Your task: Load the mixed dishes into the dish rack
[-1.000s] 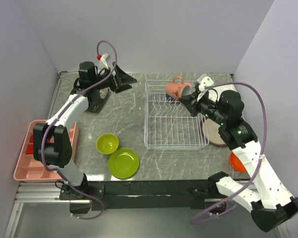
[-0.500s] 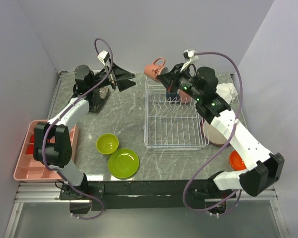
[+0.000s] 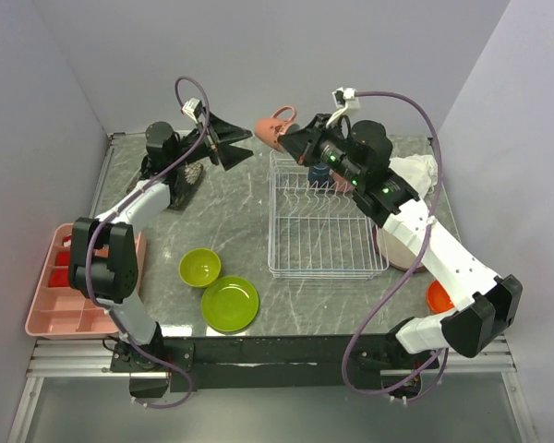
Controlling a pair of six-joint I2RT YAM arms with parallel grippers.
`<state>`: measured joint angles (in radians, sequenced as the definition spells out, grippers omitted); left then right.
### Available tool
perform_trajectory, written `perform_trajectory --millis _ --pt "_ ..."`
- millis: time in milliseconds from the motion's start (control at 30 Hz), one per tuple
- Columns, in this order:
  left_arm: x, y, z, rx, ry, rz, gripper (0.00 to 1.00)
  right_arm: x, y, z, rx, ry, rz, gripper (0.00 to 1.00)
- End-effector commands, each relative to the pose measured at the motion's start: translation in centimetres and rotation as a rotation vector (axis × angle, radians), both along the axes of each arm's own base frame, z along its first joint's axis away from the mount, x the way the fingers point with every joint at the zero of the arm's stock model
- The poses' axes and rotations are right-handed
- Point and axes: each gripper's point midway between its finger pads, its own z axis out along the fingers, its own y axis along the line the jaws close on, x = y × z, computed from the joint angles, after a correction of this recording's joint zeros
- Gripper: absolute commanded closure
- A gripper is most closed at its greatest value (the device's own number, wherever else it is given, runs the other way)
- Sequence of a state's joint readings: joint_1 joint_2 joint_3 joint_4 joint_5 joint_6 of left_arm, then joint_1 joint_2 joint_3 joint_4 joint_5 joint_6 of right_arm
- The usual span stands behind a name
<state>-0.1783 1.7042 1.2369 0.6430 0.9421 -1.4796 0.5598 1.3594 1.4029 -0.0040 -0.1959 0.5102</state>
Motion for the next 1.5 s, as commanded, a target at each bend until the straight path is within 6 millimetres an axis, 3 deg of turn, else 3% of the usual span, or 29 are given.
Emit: perform_trajectory --millis 0,300,600,933,1067,1300,1400,1467 --pt "0.4 -0.1 2.7 -0.031 -0.086 0.000 0.01 -0.5 0.5 4.9 0.085 -0.094 0.001 1.00" --pt "-0.5 -0.2 3.9 -0.052 -0.104 -0.012 0.03 0.2 1.0 3.5 0.081 -0.055 -0.008 1.00" --pt "-1.1 -0.8 4.0 -0.051 -0.106 -0.038 0.06 0.3 2.8 3.0 0.103 -0.031 0.042 1.00" --pt "-1.6 -0.9 5.0 -0.061 -0.158 -0.067 0.23 0.8 3.5 2.1 0.105 -0.020 0.051 1.00" --pt "-1.7 -0.9 5.1 -0.061 -0.157 -0.070 0.22 1.0 3.7 1.5 0.112 -0.009 0.052 1.00" --pt "-1.5 -1.0 4.8 -0.057 -0.118 -0.073 0.18 0.7 4.5 3.8 0.177 -0.033 0.084 1.00" --pt "-1.7 -0.9 5.4 -0.060 -0.142 -0.077 0.22 0.9 4.6 4.3 0.175 -0.058 0.086 1.00" --pt "-1.7 -0.9 5.4 -0.060 -0.150 -0.075 0.28 1.1 4.6 3.4 0.151 -0.048 0.075 1.00"
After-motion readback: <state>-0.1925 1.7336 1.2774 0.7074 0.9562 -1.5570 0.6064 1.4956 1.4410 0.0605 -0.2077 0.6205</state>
